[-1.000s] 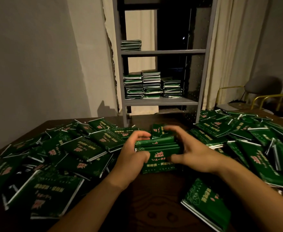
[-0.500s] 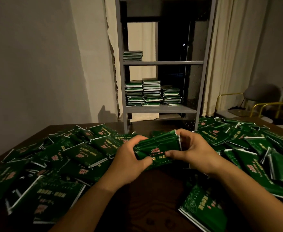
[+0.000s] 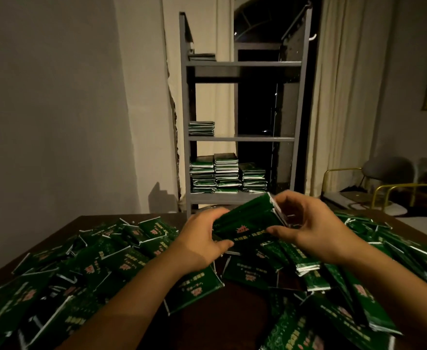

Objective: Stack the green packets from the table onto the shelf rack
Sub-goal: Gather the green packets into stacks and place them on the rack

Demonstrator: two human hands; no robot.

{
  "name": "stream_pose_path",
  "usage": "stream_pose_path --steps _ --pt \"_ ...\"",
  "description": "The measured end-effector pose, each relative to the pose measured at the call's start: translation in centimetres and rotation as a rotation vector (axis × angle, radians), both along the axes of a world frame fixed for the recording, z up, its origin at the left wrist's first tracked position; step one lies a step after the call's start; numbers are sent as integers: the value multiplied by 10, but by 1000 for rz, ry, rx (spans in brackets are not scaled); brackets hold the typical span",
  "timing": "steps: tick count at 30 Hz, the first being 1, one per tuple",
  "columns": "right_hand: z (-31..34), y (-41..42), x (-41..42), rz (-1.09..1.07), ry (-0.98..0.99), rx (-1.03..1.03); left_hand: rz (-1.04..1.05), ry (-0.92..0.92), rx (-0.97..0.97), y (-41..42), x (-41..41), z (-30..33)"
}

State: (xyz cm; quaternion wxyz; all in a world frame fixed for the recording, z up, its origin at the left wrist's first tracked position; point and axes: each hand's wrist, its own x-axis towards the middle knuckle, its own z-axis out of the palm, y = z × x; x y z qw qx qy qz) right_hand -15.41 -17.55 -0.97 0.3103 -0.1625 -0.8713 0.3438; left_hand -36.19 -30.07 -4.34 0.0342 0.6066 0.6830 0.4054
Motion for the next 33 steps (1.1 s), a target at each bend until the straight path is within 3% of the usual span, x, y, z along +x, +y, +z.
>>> stream_pose_path --steps 11,17,26,33 --pt "9 29 -2 -219 142 381 -74 -49 71 68 -18 26" --pt "9 54 -11 -388 187 591 92 -35 5 102 -28 30" --pt "-8 98 -63 -656 114 1044 42 495 -135 130 -23 23" --pt "-5 125 -102 -678 69 1117 48 542 -123 151 -32 21"
